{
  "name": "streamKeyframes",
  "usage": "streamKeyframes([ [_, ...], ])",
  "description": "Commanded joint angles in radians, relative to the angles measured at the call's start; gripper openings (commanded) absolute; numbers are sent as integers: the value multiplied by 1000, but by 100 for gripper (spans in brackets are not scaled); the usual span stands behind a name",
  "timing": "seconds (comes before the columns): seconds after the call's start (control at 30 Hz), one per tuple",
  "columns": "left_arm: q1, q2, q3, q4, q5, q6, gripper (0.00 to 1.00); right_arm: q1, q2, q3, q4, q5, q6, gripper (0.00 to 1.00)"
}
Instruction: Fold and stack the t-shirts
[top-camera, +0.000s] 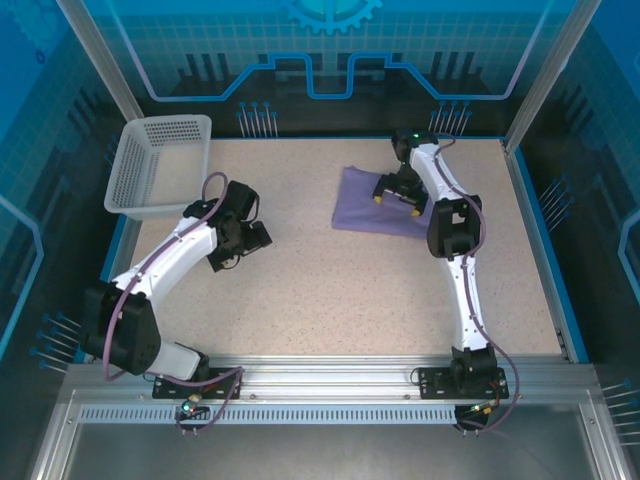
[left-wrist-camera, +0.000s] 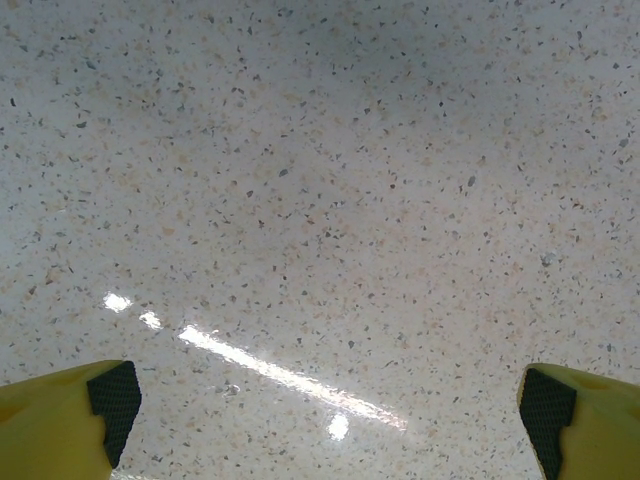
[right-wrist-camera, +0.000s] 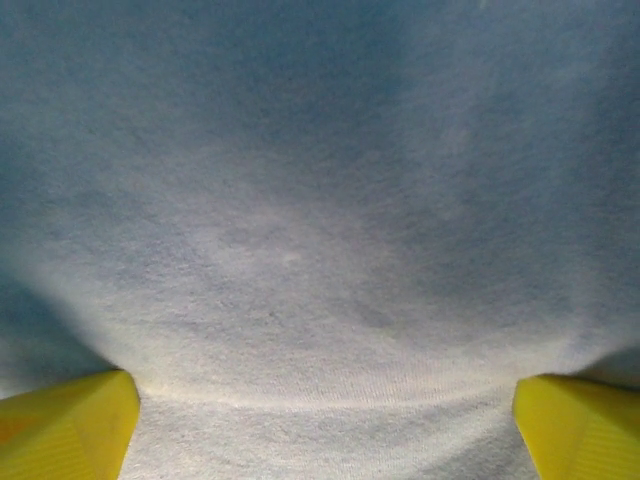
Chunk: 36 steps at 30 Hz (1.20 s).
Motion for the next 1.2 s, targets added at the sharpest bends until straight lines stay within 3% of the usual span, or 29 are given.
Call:
streamKeyframes([
  [0.0, -6, 19, 24, -28, 13, 5, 99, -103, 17, -19, -19, 57, -76, 98],
  [0.23, -6, 34, 33, -49, 21, 4, 99, -205, 31, 13, 7, 108, -118, 98],
  [0.4, -6, 37, 41, -81, 20, 1, 99, -254, 87, 126, 20, 148, -183, 99],
  [0.63, -6, 21, 44, -130, 11, -20, 99, -260, 101, 152, 129, 214, -300, 100],
  [0.87, -7, 34, 66, -154, 17, -35, 99, -262, 62, 219, 147, 208, -293, 100],
  [1.07, -21, 68, 94, -150, 21, -28, 99, -244, -272, -144, 362, 139, -265, 100],
  [1.17, -25, 89, 109, -147, 26, -22, 99, -238, -358, -267, 347, 118, -238, 99],
])
